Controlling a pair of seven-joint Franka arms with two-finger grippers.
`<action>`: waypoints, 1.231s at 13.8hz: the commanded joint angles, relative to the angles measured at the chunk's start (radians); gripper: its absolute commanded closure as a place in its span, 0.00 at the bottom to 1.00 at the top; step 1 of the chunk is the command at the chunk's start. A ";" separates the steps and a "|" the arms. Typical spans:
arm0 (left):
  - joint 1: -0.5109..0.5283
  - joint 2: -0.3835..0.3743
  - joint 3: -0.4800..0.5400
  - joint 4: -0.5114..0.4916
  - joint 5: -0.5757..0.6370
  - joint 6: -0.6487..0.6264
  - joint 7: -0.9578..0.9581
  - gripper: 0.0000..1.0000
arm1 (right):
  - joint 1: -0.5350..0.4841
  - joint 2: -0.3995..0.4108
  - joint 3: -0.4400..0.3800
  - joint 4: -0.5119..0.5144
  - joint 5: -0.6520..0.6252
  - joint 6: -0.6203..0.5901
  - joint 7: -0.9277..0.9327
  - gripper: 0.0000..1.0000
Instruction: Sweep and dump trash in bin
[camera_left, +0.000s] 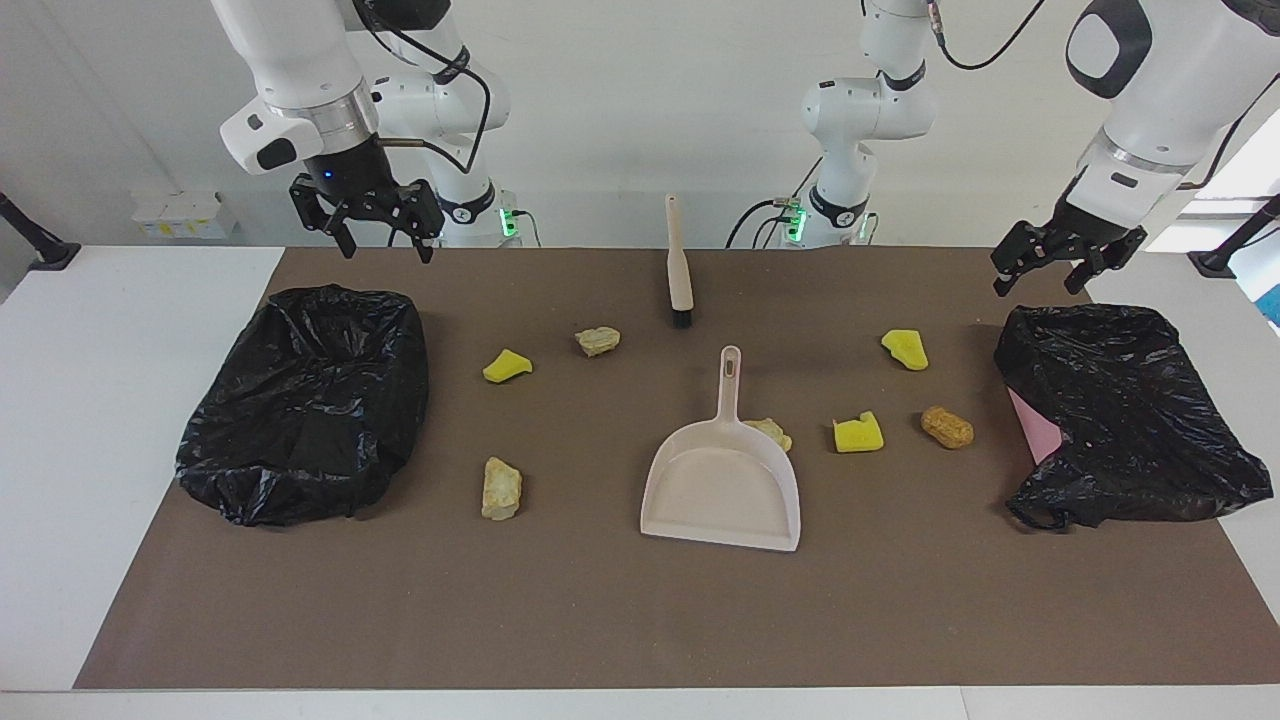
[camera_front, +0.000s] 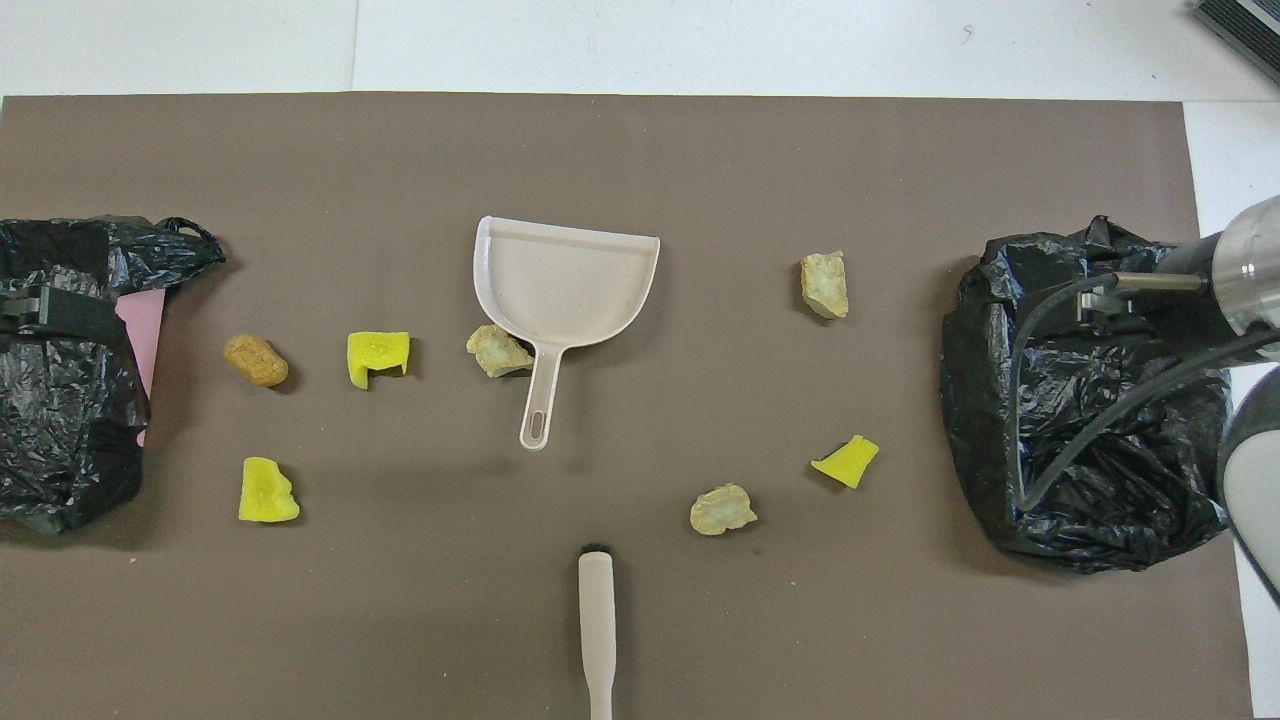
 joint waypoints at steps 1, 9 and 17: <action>-0.004 -0.001 0.006 0.010 -0.001 -0.004 0.007 0.00 | -0.018 -0.016 0.006 -0.016 0.022 -0.012 -0.038 0.00; -0.004 -0.003 0.006 0.010 -0.001 -0.002 0.007 0.00 | -0.018 -0.023 0.006 -0.023 0.022 -0.015 -0.036 0.00; -0.004 -0.003 0.006 0.011 -0.001 -0.004 0.005 0.00 | -0.018 -0.023 0.009 -0.019 0.023 -0.046 -0.034 0.00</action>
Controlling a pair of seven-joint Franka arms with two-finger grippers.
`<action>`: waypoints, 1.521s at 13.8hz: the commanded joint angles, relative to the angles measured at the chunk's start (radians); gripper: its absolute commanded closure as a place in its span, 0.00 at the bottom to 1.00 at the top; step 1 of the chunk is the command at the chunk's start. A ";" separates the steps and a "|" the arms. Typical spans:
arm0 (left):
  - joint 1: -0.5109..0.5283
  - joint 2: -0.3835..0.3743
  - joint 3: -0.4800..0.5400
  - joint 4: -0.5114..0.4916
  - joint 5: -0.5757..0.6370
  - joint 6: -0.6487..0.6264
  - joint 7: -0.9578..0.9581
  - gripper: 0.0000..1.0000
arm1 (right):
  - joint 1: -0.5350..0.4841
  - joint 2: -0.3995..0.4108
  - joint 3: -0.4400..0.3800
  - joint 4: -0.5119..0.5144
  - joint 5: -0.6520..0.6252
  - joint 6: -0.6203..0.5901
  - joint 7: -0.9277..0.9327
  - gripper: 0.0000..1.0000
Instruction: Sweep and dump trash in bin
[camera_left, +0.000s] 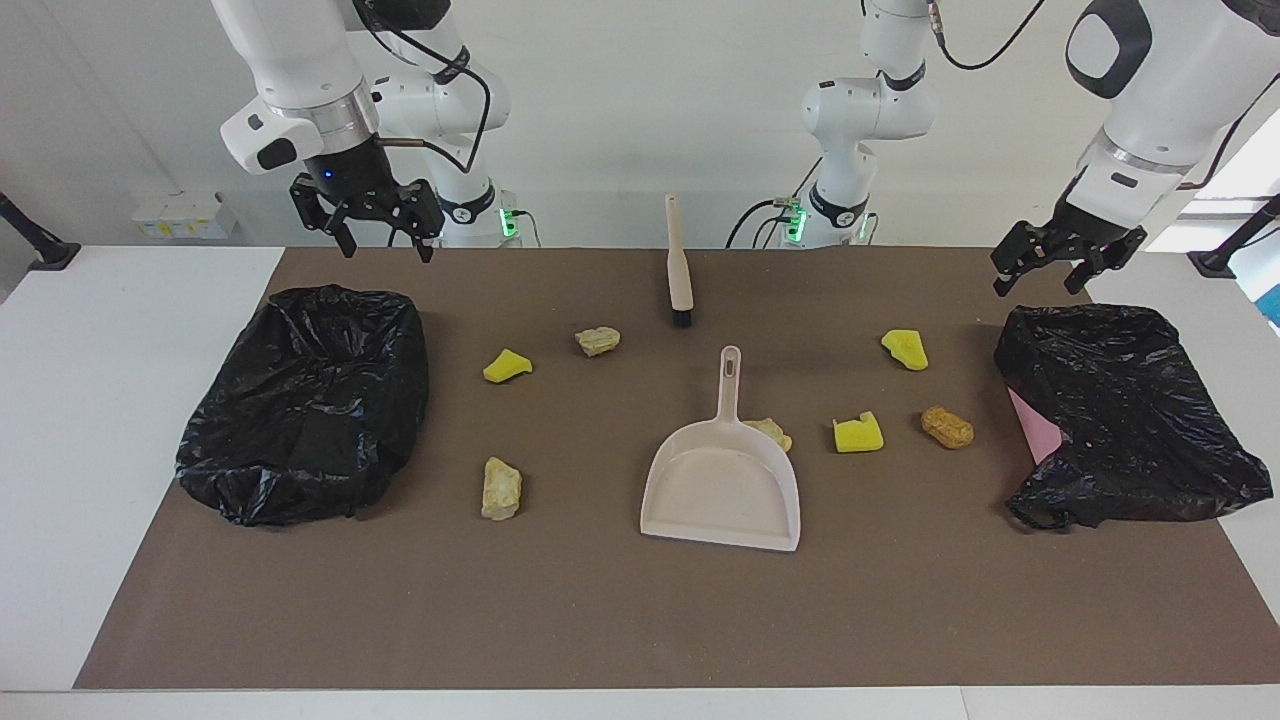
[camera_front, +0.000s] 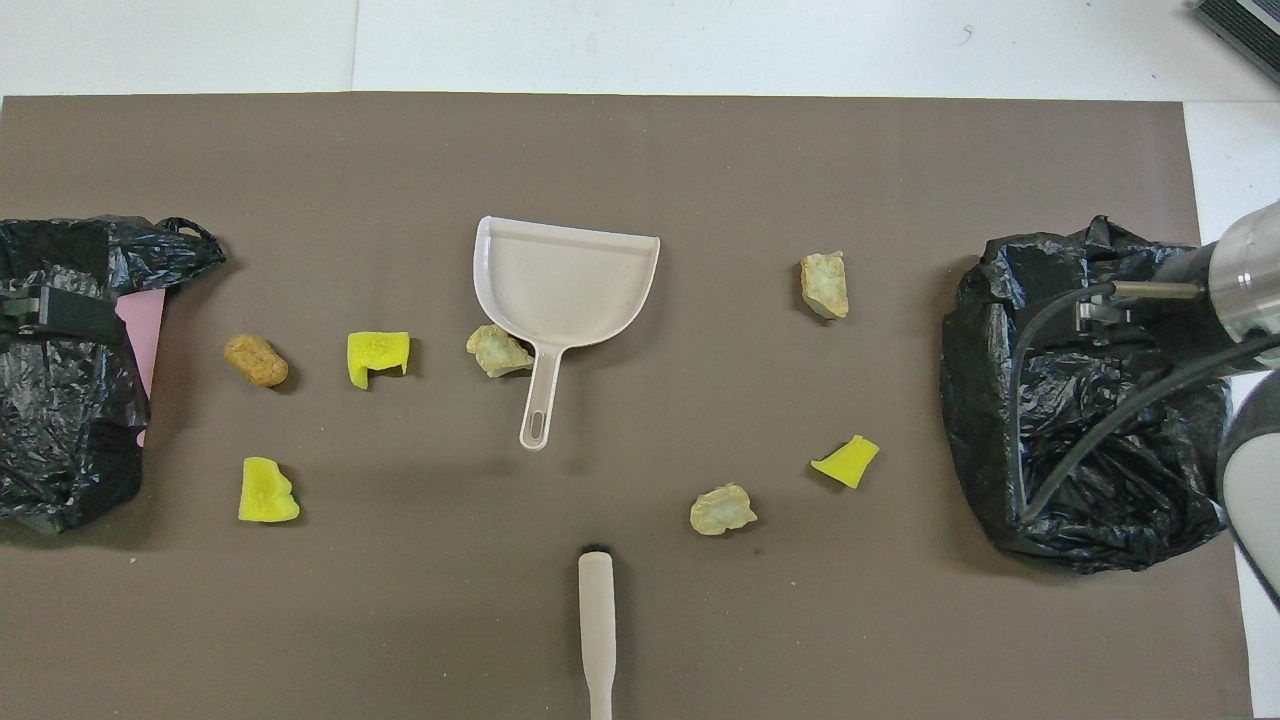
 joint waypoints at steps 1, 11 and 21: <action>-0.004 -0.003 0.006 0.010 -0.001 -0.004 0.007 0.00 | -0.018 -0.019 0.006 -0.017 0.023 -0.017 -0.034 0.00; -0.004 -0.003 0.006 0.010 -0.001 -0.004 0.007 0.00 | 0.059 -0.070 0.022 -0.193 0.023 0.181 0.120 0.00; -0.004 -0.003 0.006 0.010 -0.001 -0.004 0.005 0.00 | 0.295 0.254 0.022 -0.006 -0.011 0.353 0.344 0.00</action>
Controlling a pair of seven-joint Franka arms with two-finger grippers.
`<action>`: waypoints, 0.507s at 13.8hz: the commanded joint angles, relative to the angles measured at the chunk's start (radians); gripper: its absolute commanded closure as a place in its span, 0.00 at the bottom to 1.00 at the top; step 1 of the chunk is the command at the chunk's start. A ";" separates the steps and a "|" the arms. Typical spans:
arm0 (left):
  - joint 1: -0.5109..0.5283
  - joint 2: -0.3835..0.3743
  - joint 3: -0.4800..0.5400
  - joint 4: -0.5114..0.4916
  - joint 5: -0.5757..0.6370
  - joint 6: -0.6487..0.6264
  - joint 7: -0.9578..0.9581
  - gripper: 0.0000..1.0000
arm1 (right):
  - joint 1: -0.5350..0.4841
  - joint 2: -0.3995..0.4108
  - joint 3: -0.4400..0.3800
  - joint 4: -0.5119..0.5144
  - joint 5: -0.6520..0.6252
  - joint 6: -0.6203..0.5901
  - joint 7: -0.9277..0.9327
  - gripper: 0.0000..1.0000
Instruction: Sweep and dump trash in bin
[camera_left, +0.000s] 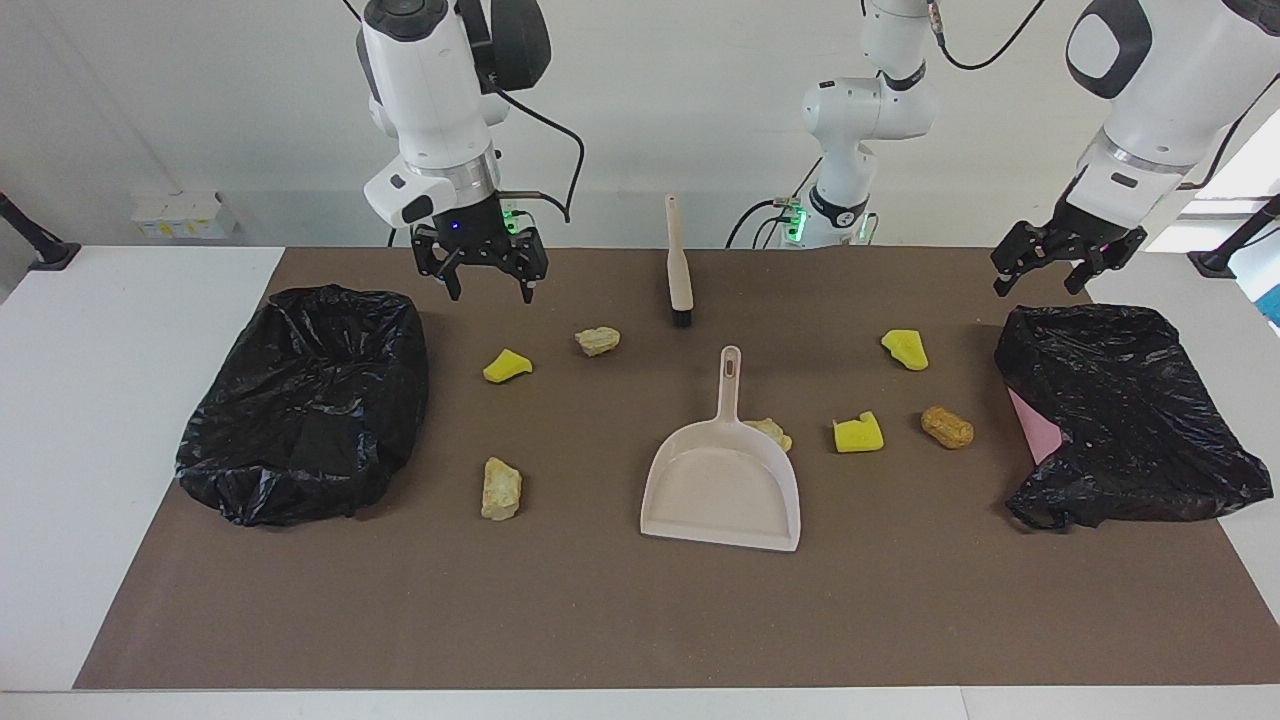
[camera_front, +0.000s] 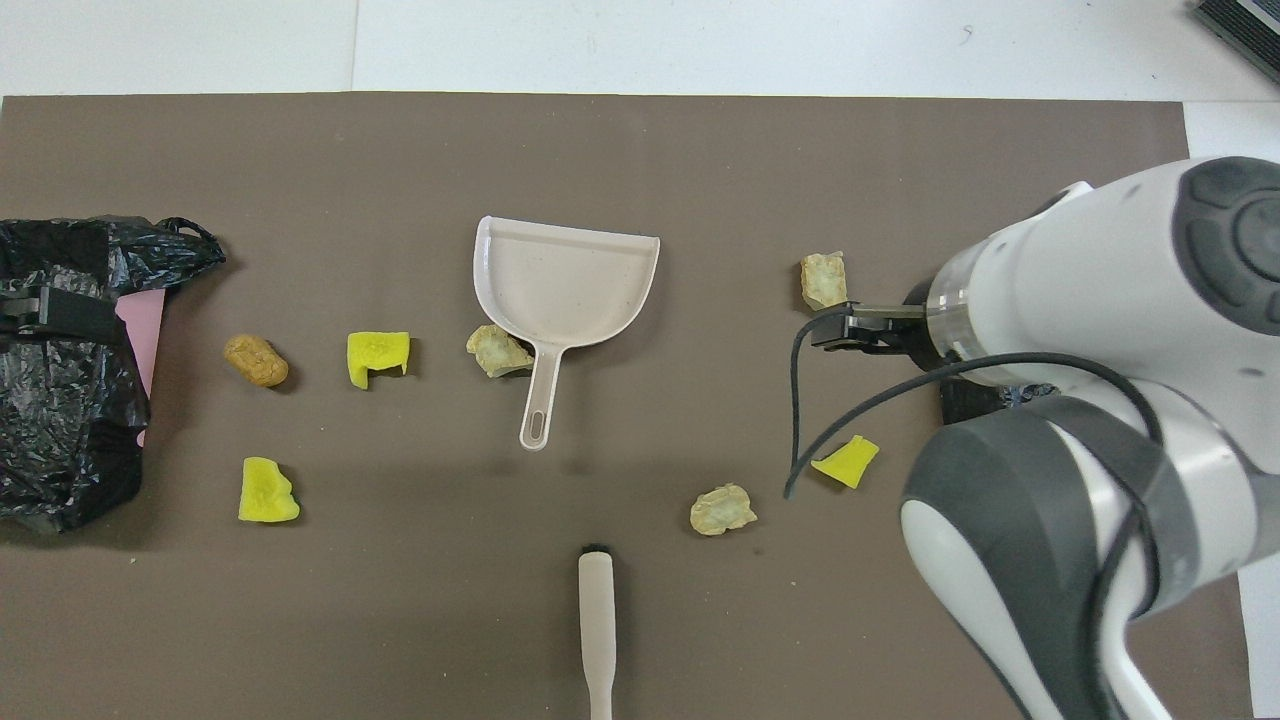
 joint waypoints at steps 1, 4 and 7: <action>-0.004 -0.001 0.006 0.010 -0.001 -0.004 0.005 0.00 | 0.074 0.175 0.000 0.163 -0.017 0.023 0.075 0.00; -0.004 -0.001 0.006 0.010 -0.001 -0.004 0.007 0.00 | 0.135 0.266 -0.002 0.241 -0.031 0.029 0.167 0.00; -0.004 -0.003 0.006 0.010 -0.001 -0.004 0.007 0.00 | 0.192 0.343 -0.003 0.312 -0.043 0.032 0.253 0.00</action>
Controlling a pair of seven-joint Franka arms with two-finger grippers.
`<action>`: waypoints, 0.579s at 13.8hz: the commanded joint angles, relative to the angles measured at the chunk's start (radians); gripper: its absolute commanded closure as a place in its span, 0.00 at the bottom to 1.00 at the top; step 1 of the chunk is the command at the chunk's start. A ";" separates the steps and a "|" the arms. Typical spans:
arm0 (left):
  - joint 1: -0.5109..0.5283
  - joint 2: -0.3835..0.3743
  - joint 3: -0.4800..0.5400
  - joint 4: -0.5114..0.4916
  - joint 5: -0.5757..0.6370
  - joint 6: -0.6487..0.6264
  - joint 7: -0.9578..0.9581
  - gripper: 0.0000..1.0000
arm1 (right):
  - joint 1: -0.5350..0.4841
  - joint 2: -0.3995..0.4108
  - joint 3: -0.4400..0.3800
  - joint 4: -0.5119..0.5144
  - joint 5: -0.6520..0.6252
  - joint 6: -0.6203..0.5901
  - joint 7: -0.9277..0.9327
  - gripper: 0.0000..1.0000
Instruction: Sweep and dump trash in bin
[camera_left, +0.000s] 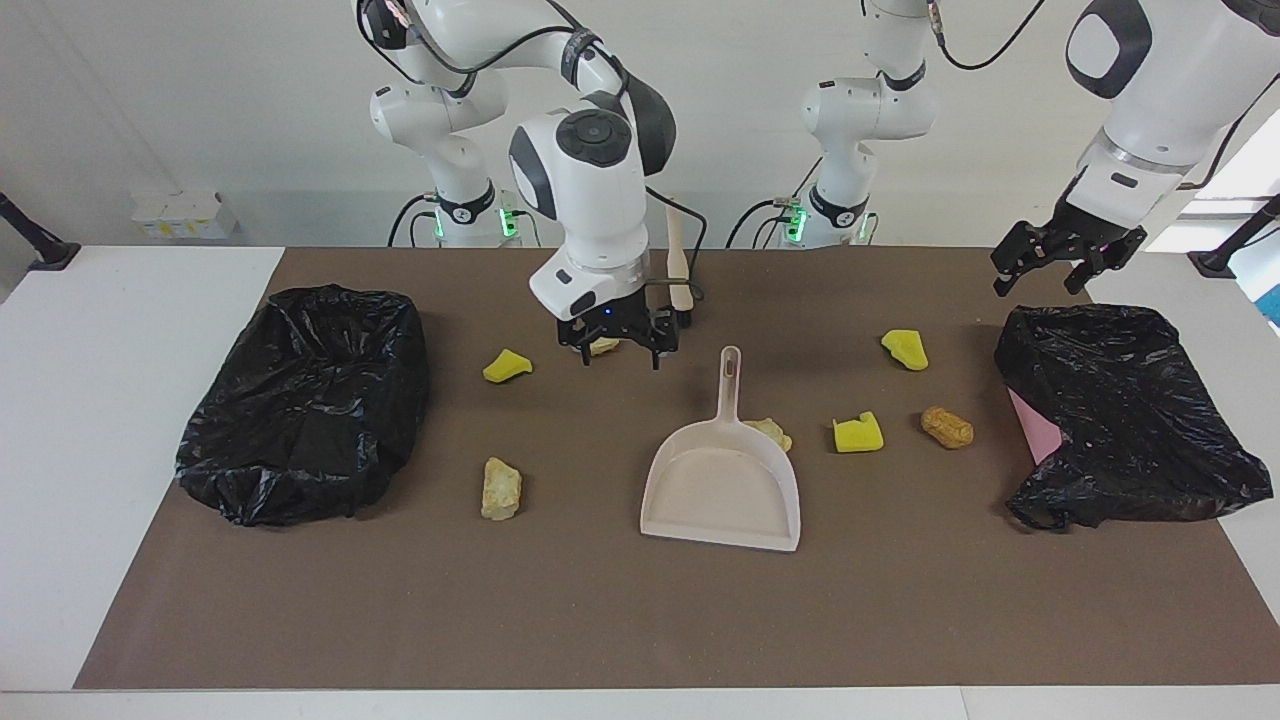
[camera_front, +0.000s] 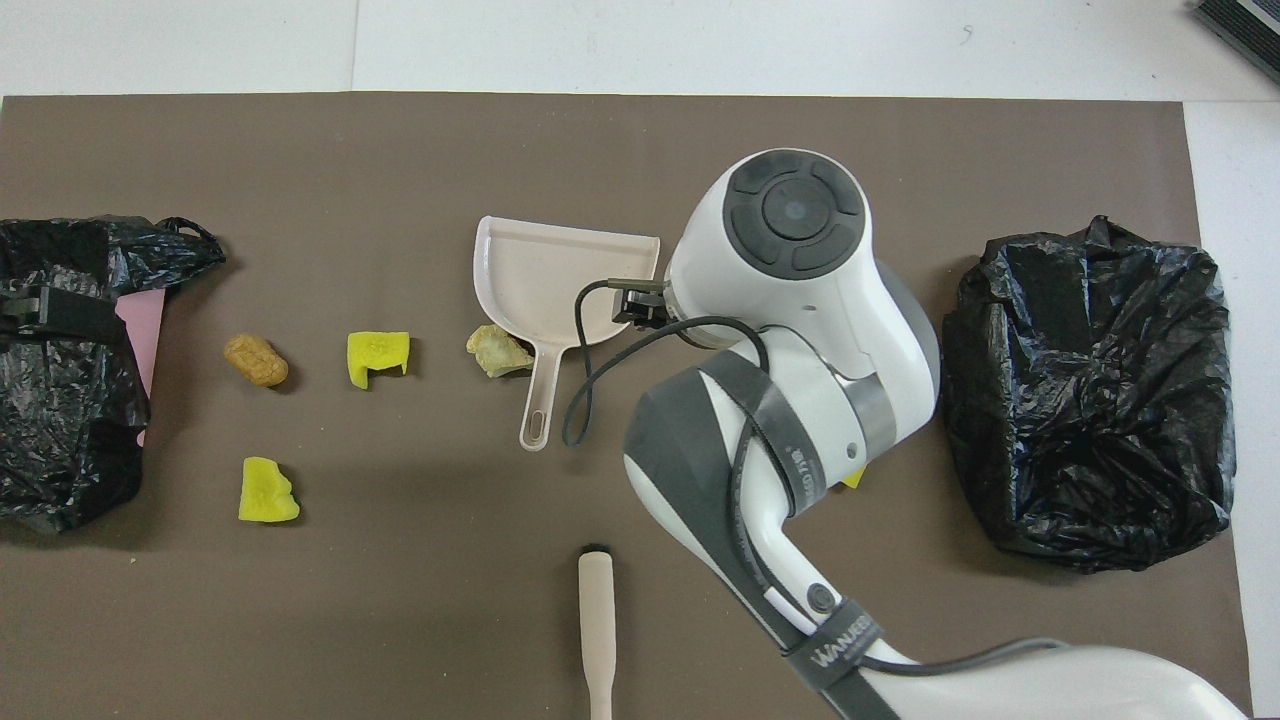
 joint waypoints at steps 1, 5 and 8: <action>-0.004 -0.003 0.006 0.010 -0.001 -0.004 0.005 0.00 | 0.056 0.082 -0.001 0.091 -0.039 -0.003 0.090 0.00; -0.004 -0.003 0.006 0.010 -0.001 -0.004 0.007 0.00 | 0.154 0.187 -0.008 0.158 -0.057 0.047 0.171 0.00; -0.004 -0.003 0.006 0.010 -0.001 -0.004 0.005 0.00 | 0.181 0.248 -0.005 0.218 -0.067 0.052 0.220 0.00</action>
